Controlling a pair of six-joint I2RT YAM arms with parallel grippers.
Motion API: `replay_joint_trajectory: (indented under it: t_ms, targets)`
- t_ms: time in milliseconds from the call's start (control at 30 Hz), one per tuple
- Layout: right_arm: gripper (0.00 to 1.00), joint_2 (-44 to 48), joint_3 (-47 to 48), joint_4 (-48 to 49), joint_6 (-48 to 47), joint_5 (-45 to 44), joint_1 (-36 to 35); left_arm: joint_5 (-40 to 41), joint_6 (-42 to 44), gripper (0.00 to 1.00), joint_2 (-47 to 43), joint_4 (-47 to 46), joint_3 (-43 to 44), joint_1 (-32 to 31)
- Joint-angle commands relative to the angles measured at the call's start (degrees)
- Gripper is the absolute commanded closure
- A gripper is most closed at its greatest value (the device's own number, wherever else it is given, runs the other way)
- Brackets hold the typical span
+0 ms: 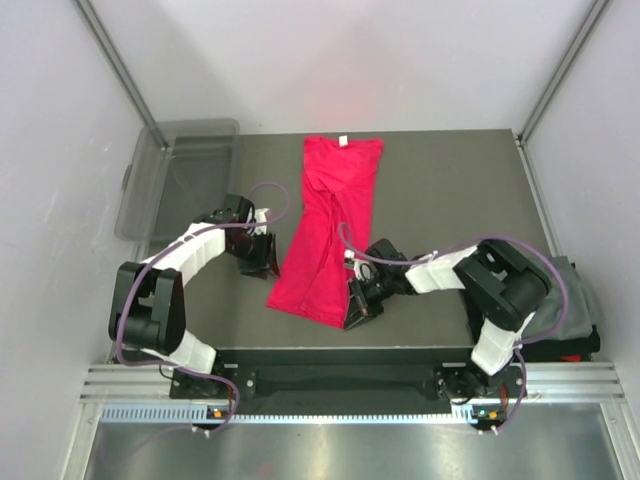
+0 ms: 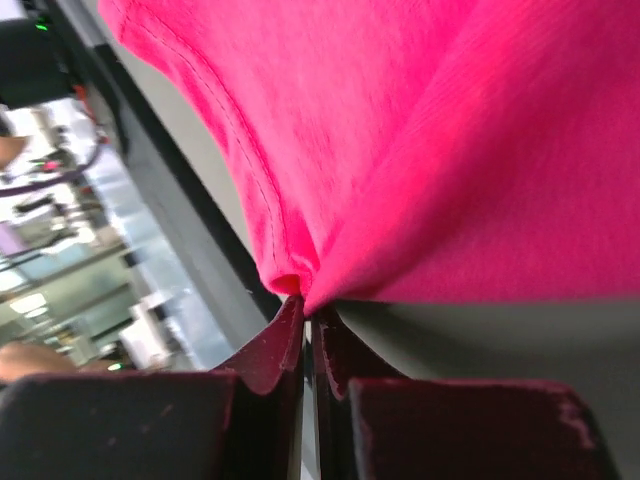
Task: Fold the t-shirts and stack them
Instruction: Fold the tshirt
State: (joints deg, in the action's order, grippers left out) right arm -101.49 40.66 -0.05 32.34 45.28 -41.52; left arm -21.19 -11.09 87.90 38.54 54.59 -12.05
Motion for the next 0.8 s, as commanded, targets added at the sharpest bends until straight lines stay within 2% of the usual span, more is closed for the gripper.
replay_joint_trajectory:
  t_ms: [0, 233, 433, 567, 767]
  targets:
    - [1.0, 5.1, 0.0, -6.4, -7.4, -6.0, -0.3, -0.9, -0.2, 0.52, -2.4, -1.0, 1.4, 0.1]
    - [1.0, 11.7, -0.1, -15.9, -16.9, -4.7, 7.7, -4.4, 0.4, 0.52, -3.7, 0.1, 1.5, 0.1]
    - [1.0, 18.8, -1.0, -23.2, -20.4, -4.7, 10.8, -8.5, -2.3, 0.51, -3.8, 1.4, 1.3, 0.1]
    - [1.0, 22.8, -2.4, -24.7, -20.1, -4.8, 11.1, -11.9, -6.4, 0.49, -4.3, -0.2, -1.9, 0.1]
    - [1.0, 25.8, -5.5, -20.5, -16.1, -3.4, 11.0, -15.5, -13.4, 0.46, -4.8, -2.6, -8.6, 0.0]
